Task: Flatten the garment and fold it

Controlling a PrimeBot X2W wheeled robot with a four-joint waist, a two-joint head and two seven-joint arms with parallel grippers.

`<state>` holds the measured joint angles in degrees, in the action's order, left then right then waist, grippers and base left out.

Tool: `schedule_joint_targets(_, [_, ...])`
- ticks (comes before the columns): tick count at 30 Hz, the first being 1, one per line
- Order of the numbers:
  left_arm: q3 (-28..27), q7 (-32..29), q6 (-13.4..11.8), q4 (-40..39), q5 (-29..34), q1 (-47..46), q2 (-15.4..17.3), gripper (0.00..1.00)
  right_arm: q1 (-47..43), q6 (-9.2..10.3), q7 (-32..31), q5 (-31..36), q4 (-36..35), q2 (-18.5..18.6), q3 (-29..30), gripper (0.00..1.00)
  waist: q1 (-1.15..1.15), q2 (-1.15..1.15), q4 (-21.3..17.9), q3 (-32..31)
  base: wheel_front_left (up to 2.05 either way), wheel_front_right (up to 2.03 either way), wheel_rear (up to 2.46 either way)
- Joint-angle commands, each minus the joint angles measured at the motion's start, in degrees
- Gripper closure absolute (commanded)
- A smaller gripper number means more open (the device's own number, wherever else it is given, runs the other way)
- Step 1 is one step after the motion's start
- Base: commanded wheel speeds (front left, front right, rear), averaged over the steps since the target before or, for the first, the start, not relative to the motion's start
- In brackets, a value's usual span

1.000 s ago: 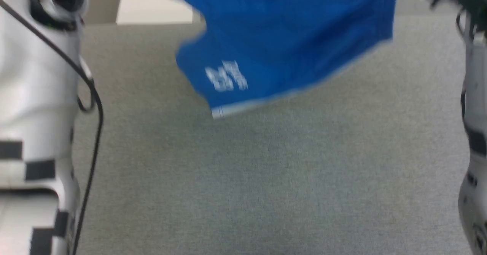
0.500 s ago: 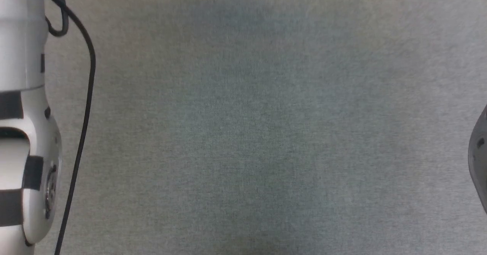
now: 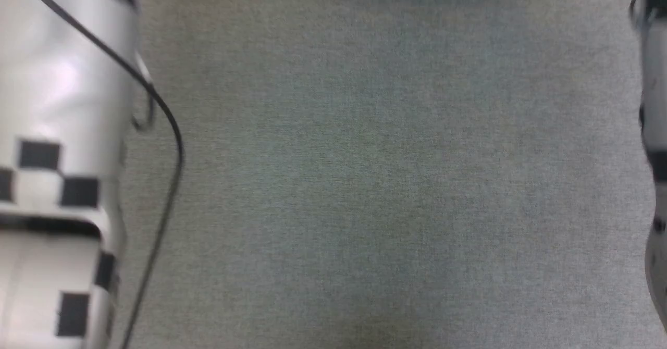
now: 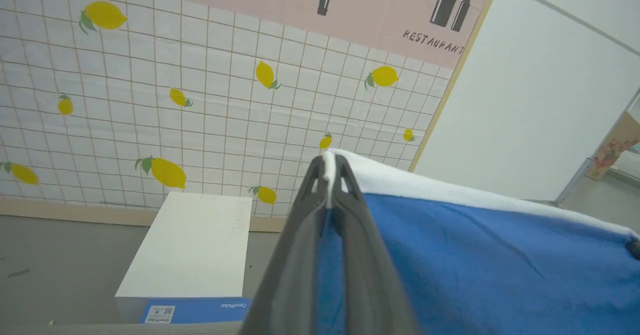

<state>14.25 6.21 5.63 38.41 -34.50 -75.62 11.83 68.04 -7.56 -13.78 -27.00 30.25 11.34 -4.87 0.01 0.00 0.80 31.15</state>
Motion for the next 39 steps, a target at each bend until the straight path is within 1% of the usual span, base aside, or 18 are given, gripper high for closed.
schedule_joint_targets(1, [0.34,1.03,0.56,-0.13,-0.67,3.12,-0.3,1.0,-3.12,0.08,0.93,-1.58,-0.77,1.19,-0.9,1.0,-0.01,0.0,1.7,-4.04,0.0,0.0,0.0])
schedule_joint_targets(6, [2.0,3.12,1.38,-2.2,-3.14,15.65,-0.99,1.0,-15.12,0.08,3.33,-6.19,-4.02,4.72,-4.24,1.0,-0.01,0.0,3.11,-10.43,0.0,0.0,0.0])
schedule_joint_targets(9, [3.27,2.85,1.59,-4.85,-5.04,24.17,-1.17,1.0,-22.54,0.08,3.81,-9.06,-6.66,6.05,-6.32,1.0,-0.01,0.0,3.61,-14.17,0.0,0.0,0.0])
schedule_joint_targets(12, [4.05,1.67,1.65,-7.79,-6.95,32.61,-0.91,1.0,-29.34,0.08,3.96,-11.13,-8.91,7.19,-7.96,1.0,-0.01,0.0,3.76,-17.16,0.0,0.0,0.0])
schedule_joint_targets(14, [4.57,0.48,1.61,-9.72,-8.1,38.53,-0.6,1.0,-33.83,0.08,4.13,-11.4,-10.01,8.42,-8.93,1.0,-0.01,0.0,3.87,-19.11,0.0,0.0,0.0])
schedule_joint_targets(16, [4.66,-0.92,1.31,-11.41,-9.69,44.21,-0.41,1.0,-38.12,0.08,4.01,-12.61,-11.01,8.64,-9.38,1.0,-0.01,0.0,3.9,-21.03,0.0,0.0,0.0])
schedule_joint_targets(19, [4.79,-3.06,-0.06,-14.1,-11.57,52.31,0.08,1.0,-44.68,0.08,3.58,-13.3,-12.88,9.37,-10.1,1.0,-0.01,0.0,3.99,-23.84,0.0,0.0,0.0])
schedule_joint_targets(24, [5.03,-6.35,-3.0,-18.83,-14.08,62.77,0.43,1.0,-55.08,0.08,1.54,-14.58,-16.37,9.83,-10.65,1.0,-0.01,0.0,3.92,-27.29,0.0,0.0,0.0])
schedule_joint_targets(29, [5.07,-9.56,-6.83,-23.84,-16.03,71.59,1.01,1.0,-64.09,0.08,-2.62,-14.02,-20.15,10.58,-10.87,1.0,-0.01,0.0,3.66,-28.9,0.0,0.0,0.0])
schedule_joint_targets(35, [4.44,-12.97,-10.77,-29.64,-18.07,79.17,2.4,1.0,-70.35,0.08,-8.75,-13.94,-24.19,10.86,-9.56,1.0,-0.01,0.0,3.41,-28.97,0.0,0.0,0.0])
schedule_joint_targets(39, [3.83,-13.38,-11.98,-33.15,-18.35,80.95,3.19,1.0,-72.01,0.08,-11.23,-13.3,-26.31,10.29,-7.95,1.0,-0.01,0.0,3.45,-28.61,0.0,0.0,0.0])
